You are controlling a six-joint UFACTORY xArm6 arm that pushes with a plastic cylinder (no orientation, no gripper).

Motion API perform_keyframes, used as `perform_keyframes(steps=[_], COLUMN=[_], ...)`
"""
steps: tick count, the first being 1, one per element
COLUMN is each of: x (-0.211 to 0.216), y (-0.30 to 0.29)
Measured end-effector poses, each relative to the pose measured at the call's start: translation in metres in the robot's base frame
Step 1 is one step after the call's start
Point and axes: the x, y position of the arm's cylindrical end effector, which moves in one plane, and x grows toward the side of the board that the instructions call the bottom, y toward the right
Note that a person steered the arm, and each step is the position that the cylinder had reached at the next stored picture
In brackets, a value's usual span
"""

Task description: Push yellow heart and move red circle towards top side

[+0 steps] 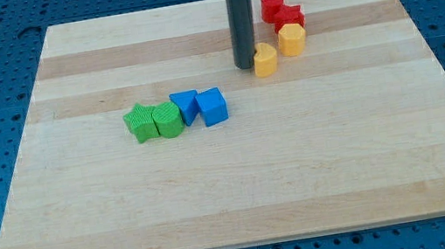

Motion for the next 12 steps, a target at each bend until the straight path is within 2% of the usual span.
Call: perform_keyframes(steps=[1,2,4,5,6,8,10,12], x=[0.0,0.0,0.034,0.053,0.049,0.018,0.017,-0.061], y=[0.028,0.027,0.007,0.021,0.039,0.047,0.036,0.032])
